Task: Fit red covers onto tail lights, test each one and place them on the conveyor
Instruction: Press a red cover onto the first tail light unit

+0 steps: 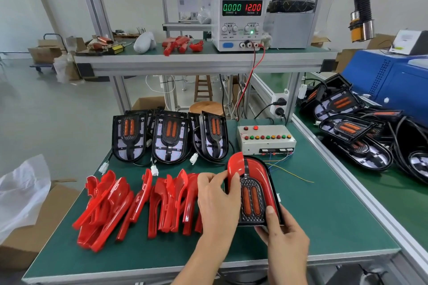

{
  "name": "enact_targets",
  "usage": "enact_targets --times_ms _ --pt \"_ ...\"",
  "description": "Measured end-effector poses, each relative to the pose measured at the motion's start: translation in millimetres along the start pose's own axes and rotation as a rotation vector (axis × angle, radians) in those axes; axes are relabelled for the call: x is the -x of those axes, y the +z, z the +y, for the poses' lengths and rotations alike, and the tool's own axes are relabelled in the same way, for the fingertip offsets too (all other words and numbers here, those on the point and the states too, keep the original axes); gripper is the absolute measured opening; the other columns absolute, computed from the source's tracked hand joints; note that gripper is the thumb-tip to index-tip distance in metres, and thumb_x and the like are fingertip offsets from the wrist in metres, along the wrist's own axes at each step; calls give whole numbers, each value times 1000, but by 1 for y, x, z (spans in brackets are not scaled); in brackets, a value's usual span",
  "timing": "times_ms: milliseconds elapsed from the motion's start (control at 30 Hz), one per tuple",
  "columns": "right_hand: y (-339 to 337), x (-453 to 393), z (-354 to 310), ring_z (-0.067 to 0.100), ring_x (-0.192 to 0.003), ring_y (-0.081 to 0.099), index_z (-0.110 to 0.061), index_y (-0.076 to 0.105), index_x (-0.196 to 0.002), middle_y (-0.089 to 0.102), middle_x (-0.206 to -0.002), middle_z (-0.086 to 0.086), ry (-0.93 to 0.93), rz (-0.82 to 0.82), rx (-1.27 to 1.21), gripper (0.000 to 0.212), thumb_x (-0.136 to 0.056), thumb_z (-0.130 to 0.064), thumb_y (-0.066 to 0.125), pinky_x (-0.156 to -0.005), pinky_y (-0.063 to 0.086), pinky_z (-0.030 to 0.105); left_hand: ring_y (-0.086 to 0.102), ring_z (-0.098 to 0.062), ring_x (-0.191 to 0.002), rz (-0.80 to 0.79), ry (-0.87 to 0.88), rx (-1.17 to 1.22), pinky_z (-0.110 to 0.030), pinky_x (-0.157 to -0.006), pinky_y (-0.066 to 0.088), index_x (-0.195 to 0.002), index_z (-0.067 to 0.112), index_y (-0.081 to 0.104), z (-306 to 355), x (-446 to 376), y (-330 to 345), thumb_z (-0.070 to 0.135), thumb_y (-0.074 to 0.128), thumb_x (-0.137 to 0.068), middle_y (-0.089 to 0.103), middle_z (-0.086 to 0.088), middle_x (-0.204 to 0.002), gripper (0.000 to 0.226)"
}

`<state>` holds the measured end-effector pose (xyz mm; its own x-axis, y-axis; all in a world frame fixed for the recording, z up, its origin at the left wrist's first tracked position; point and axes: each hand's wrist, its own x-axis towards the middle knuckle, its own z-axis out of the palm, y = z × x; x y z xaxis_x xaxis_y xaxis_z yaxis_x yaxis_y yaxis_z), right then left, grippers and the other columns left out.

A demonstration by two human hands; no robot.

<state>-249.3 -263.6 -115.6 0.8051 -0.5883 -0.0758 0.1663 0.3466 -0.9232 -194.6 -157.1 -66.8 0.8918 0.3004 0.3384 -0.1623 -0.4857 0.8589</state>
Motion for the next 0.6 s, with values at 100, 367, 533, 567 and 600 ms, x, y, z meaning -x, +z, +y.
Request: enact_targets --times_ms 100,367,533,567,600 --pt "1 2 0 17 -82 77 -29 73 -103 78 -89 -1 8 19 21 17 -93 -16 70 -60 60 24 46 3 -92 31 59 -37 -8 -69 40 -121 22 74 0 3 2 44 65 -95 43 11 -91 35" --pt "0 5 4 17 -82 76 -27 73 -112 76 -97 3 9 70 65 23 -92 -15 71 -60 60 26 51 -5 -88 -81 2 -203 -19 -72 46 -149 36 49 -7 7 4 57 49 -99 38 11 -104 54" --pt "3 7 3 21 -88 73 -20 71 -112 73 -99 4 22 105 37 22 -91 -14 71 -57 60 25 60 -8 -87 -214 29 -232 -29 -78 54 -156 40 35 -3 6 -3 57 36 -103 49 9 -107 55" --pt "4 7 2 22 -88 73 -18 71 -113 74 -99 5 28 110 25 22 -91 -13 71 -57 60 25 62 -10 -89 -264 36 -243 -32 -81 54 -159 41 26 -4 6 -4 56 36 -104 52 7 -109 58" --pt "5 8 1 23 -89 73 -16 71 -114 74 -100 7 33 113 15 22 -91 -13 70 -57 60 26 64 -13 -92 -326 38 -245 -35 -84 55 -160 42 15 -5 7 -4 54 36 -104 56 5 -111 61"
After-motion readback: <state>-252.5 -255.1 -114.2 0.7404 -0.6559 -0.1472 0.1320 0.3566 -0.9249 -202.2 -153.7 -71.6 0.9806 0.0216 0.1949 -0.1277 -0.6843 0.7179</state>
